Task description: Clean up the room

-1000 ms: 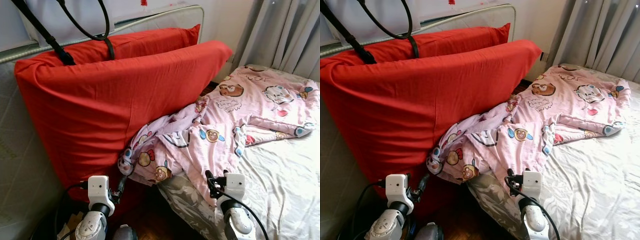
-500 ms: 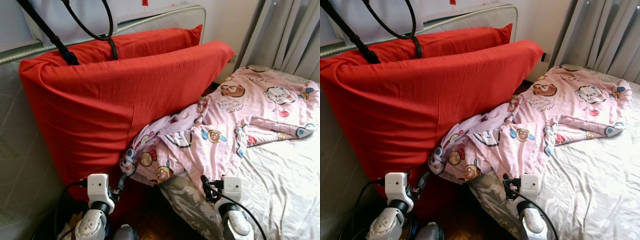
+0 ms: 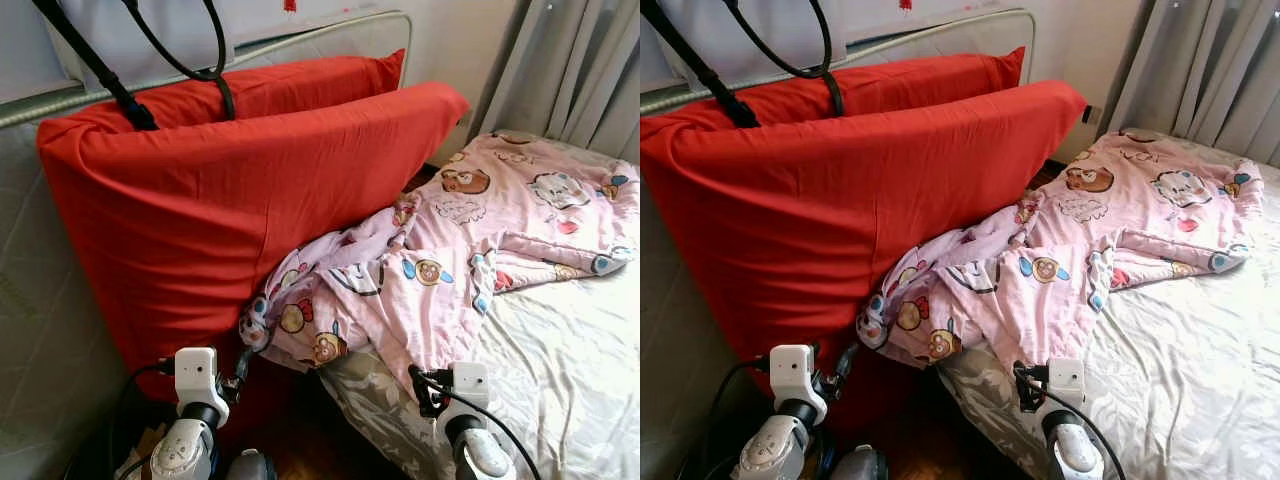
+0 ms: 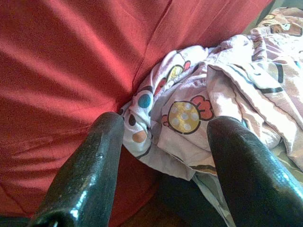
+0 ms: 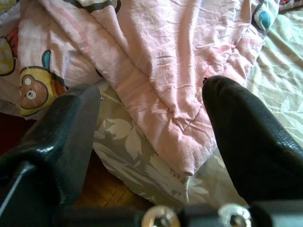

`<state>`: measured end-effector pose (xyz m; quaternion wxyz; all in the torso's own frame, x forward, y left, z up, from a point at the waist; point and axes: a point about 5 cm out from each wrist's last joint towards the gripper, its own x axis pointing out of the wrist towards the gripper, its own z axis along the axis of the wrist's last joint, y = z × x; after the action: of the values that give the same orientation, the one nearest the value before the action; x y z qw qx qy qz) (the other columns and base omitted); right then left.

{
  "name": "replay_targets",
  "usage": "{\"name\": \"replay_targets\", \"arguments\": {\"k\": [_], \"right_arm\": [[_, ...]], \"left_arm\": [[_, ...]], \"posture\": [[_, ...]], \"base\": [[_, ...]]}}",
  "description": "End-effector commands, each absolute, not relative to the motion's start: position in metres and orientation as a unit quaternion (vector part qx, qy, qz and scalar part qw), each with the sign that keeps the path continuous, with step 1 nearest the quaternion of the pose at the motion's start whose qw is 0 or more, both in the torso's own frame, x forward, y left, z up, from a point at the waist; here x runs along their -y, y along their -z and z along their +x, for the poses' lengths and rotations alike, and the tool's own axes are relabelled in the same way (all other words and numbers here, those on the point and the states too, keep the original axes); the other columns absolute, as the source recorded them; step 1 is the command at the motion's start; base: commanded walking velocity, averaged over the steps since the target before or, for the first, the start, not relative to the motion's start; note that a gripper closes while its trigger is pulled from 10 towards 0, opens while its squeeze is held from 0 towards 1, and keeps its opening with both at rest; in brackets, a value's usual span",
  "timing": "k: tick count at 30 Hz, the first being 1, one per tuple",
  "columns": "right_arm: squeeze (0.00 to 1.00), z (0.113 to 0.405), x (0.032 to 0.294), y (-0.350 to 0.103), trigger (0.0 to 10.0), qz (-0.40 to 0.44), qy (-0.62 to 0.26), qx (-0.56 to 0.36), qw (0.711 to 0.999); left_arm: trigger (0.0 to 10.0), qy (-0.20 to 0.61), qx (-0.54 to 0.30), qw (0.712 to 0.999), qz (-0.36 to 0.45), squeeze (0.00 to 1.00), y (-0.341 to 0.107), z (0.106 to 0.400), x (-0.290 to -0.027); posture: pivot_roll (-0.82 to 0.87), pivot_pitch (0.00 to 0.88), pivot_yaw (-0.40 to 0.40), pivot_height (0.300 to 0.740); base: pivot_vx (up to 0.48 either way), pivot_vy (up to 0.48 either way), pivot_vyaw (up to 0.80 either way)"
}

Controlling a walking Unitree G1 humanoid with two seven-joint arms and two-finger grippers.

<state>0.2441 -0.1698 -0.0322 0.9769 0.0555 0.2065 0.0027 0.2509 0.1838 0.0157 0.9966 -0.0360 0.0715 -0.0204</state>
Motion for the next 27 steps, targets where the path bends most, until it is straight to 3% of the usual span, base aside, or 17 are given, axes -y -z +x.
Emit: {"name": "replay_targets", "arguments": {"k": [1,27], "right_arm": [[0.00,0.2481,0.1706,0.0295,10.0,0.058,-0.001,-0.201,0.978],[0.00,0.2522,0.1639,0.0254,10.0,0.059,-0.010,-0.184,0.981]], "left_arm": [[10.0,0.020,-0.073,0.996,-0.039,0.00,-0.0164,0.2520,-0.1836],[10.0,0.022,-0.073,0.996,-0.037,0.00,-0.0163,0.2528,-0.1835]], "posture": [[-0.03,0.000,-0.024,0.652],[-0.04,0.000,-0.022,0.652]], "base": [[0.000,0.000,0.00],[0.264,0.000,0.00]]}}
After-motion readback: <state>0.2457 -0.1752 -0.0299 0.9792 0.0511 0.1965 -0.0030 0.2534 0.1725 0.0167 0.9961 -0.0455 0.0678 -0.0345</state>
